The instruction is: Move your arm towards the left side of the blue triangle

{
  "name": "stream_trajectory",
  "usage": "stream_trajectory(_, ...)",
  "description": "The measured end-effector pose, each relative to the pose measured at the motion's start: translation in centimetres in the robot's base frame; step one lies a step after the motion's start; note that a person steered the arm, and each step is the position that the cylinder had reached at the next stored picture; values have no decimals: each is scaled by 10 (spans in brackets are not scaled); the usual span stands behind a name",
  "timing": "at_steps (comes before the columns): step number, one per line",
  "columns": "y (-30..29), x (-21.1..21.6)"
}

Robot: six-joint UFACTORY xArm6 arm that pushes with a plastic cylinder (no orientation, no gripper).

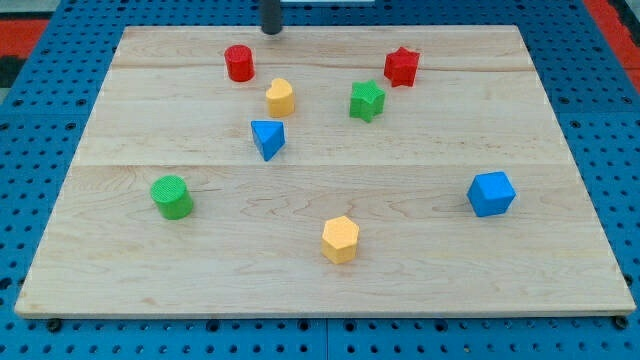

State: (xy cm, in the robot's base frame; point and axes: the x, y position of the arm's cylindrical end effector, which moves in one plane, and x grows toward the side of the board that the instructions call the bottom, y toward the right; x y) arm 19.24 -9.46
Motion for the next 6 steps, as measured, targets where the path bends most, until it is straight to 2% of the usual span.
stream_trajectory(2, -103, 11)
stream_trajectory(4, -130, 101)
stream_trajectory(5, -127, 154)
stream_trajectory(6, -108, 190)
